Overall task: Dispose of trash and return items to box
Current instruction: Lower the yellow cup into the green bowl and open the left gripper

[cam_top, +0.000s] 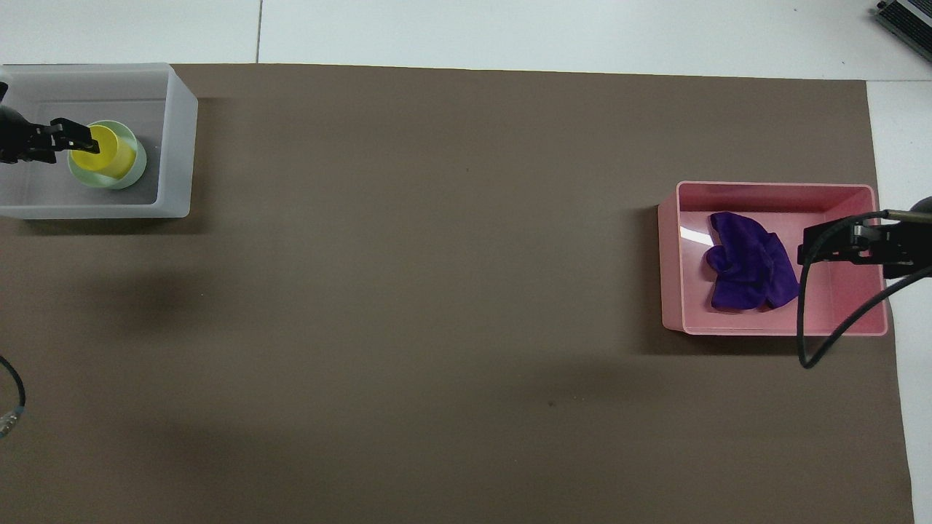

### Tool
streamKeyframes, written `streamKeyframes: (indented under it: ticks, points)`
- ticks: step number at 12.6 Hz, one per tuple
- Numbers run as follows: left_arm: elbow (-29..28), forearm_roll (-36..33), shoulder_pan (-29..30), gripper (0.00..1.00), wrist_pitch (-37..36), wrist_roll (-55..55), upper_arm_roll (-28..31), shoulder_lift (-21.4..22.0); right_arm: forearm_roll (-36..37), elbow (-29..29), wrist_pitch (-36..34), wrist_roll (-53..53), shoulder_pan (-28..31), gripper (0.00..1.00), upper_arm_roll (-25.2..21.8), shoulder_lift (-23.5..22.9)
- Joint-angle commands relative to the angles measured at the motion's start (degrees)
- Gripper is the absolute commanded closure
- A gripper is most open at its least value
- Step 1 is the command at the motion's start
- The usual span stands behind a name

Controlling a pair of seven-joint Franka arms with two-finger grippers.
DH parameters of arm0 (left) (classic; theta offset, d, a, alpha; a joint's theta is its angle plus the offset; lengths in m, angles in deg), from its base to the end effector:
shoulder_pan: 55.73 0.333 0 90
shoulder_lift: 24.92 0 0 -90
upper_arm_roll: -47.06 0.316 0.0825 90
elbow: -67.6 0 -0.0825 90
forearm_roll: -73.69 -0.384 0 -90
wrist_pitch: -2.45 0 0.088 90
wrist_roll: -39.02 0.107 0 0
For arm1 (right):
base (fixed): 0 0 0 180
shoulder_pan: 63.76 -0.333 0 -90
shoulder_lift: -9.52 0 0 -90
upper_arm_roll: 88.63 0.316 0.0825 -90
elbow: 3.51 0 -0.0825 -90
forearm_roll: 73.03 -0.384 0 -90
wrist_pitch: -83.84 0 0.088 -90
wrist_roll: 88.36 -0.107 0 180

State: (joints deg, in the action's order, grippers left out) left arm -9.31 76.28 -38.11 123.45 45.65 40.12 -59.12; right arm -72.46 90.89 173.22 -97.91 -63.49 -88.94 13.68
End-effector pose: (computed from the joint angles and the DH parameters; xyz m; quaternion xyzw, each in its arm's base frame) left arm 0.7224 0.1543 0.3989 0.9930 0.0583 0.0951 0.0394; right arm 0.5300 -0.0065 0.6267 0.9961 -0.0883 -0.0071 0.0054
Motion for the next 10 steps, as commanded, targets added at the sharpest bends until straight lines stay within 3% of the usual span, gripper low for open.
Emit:
streamKeyframes:
  ticks: [1,6,10]
  points:
    - [-6.0,0.2,-3.5,0.00,-1.2,2.1,0.3,8.8,-1.2,1.3,0.1,-0.4,0.5,0.00,0.1,1.3]
    - [-19.0,0.3,-11.1,0.00,-2.4,2.5,0.3,23.5,-1.2,1.3,0.1,-0.3,0.5,0.00,0.1,1.3]
    - [-18.6,0.2,-13.6,0.00,-11.1,2.6,0.3,30.0,-1.2,1.3,0.0,-0.4,0.5,0.00,0.1,1.3]
